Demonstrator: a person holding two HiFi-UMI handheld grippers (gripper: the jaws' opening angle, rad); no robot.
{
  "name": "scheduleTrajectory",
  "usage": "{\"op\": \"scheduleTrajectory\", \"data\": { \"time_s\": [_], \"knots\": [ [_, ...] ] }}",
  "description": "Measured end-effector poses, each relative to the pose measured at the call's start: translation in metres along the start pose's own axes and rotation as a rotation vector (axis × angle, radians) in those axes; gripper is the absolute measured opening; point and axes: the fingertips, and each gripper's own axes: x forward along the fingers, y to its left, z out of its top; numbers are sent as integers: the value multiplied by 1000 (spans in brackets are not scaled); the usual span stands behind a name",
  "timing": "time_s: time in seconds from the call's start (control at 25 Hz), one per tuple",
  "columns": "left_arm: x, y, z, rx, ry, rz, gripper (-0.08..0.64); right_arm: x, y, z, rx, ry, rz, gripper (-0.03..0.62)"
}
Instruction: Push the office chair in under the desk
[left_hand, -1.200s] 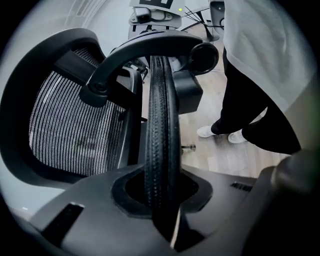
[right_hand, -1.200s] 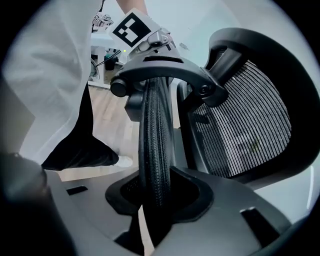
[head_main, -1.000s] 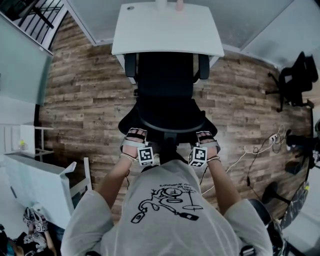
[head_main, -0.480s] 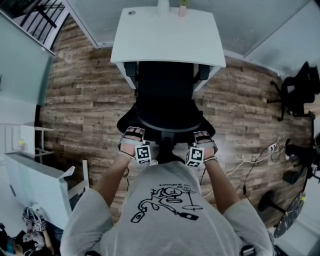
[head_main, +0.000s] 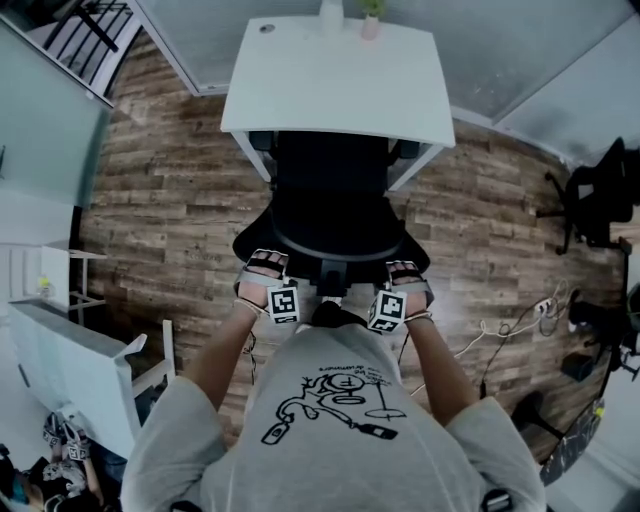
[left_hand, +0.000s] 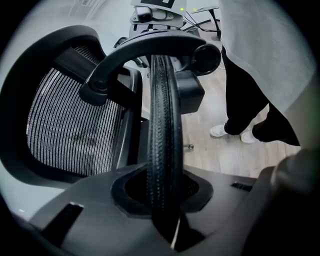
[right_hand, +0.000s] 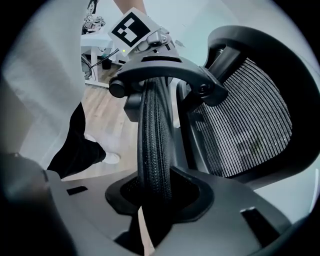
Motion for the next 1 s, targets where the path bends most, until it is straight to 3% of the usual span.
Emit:
{"op": "scheduleTrajectory", "data": {
  "time_s": [1.0],
  "knots": [
    [34, 46, -38, 17, -16, 2, 74, 32, -52, 27, 30, 1, -4, 129]
  ]
}}
